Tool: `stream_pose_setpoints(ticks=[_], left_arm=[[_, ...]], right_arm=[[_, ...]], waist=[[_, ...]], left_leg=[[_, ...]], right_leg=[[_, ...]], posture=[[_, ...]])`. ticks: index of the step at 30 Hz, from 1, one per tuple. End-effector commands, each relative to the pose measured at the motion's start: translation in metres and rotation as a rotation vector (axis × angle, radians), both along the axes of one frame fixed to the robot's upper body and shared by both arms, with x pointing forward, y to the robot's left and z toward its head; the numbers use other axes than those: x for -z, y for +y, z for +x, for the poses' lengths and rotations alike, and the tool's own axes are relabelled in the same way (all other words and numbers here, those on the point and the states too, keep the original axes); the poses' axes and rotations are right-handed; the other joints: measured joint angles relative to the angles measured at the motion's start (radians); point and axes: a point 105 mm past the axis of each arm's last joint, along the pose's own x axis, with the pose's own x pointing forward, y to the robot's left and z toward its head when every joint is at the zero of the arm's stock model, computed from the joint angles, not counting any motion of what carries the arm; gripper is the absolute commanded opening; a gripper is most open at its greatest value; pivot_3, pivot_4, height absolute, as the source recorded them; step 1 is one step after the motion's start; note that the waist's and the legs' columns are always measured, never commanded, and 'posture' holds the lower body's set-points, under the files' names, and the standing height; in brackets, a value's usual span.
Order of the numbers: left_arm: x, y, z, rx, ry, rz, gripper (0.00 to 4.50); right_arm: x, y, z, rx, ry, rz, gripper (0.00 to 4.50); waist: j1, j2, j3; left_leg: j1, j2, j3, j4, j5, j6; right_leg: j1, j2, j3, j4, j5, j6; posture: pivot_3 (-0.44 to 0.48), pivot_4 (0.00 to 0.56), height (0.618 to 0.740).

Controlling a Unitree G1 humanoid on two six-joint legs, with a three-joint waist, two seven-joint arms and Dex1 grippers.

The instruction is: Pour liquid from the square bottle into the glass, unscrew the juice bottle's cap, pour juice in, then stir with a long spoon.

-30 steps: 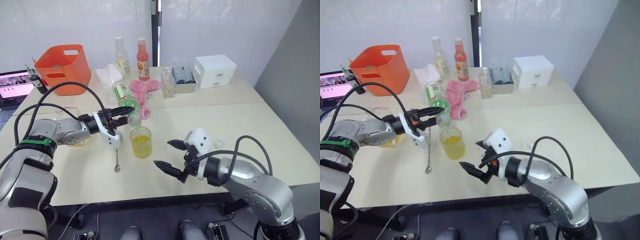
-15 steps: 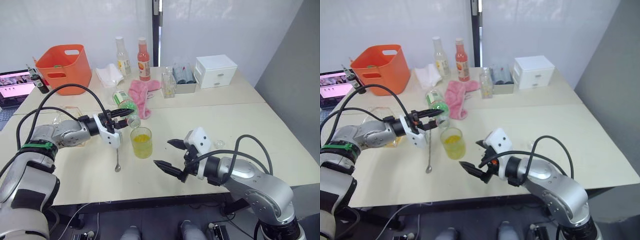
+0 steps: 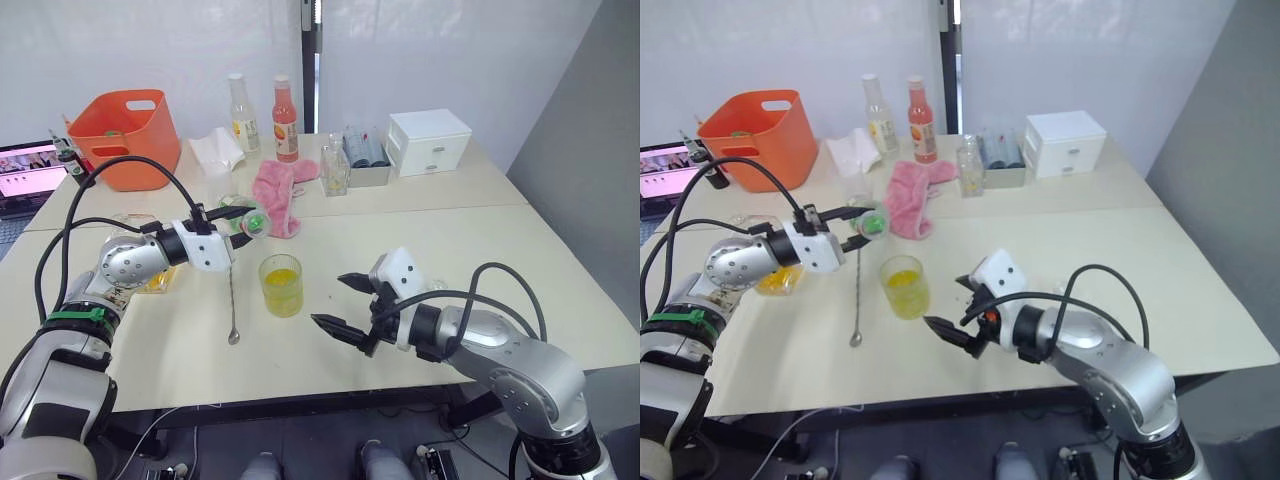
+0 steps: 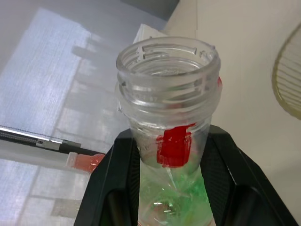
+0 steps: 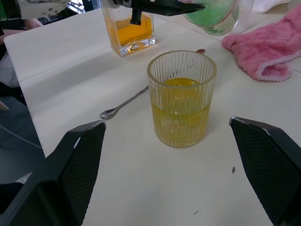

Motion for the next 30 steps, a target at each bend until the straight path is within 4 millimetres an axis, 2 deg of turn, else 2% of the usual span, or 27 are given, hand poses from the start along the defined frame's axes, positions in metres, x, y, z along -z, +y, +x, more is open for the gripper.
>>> stream_pose_setpoints(ticks=[1, 7, 12, 22, 30], left_arm=[[-0.048, 0.009, -0.011, 0.019, 0.021, -0.193, 1.40], [-0.071, 0.021, -0.035, 0.050, 0.250, -0.343, 1.40], [-0.079, 0.037, -0.062, 0.053, 0.444, -0.449, 1.40], [-0.068, 0.089, -0.106, -0.090, 0.648, -0.650, 1.40], [-0.044, 0.150, -0.133, -0.329, 0.695, -0.747, 1.40]], right_arm=[[-0.017, -0.003, 0.004, -0.005, -0.078, 0.023, 4.46], [-0.020, -0.003, 0.013, -0.034, -0.098, 0.013, 4.46], [-0.023, -0.003, 0.018, -0.061, -0.113, 0.010, 4.46], [-0.020, -0.003, 0.026, -0.121, -0.121, -0.014, 4.46], [-0.021, 0.000, 0.023, -0.190, -0.121, -0.015, 4.46]], waist=[[-0.001, 0.000, 0.000], [-0.017, 0.000, 0.000], [-0.025, 0.000, 0.000], [-0.021, 0.000, 0.000], [-0.019, 0.000, 0.000]], left_leg=[[0.000, 0.000, 0.000, 0.000, 0.000, 0.000], [0.000, 0.000, 0.000, 0.000, 0.000, 0.000], [0.001, 0.001, 0.000, 0.000, 0.000, 0.000], [0.002, 0.001, 0.000, -0.001, 0.000, 0.000], [0.003, 0.002, 0.000, -0.002, 0.000, 0.000]], right_leg=[[0.000, 0.000, 0.000, 0.000, 0.000, 0.000], [0.000, 0.000, 0.000, 0.000, 0.000, 0.000], [0.000, 0.001, 0.000, 0.000, -0.002, 0.003], [0.000, 0.001, 0.000, 0.000, -0.005, 0.005], [0.000, 0.001, 0.000, 0.000, -0.006, 0.004]], posture=[[0.000, 0.150, 0.739], [0.000, 0.150, 0.739], [0.000, 0.150, 0.739], [0.000, 0.150, 0.739], [0.000, 0.150, 0.739]])
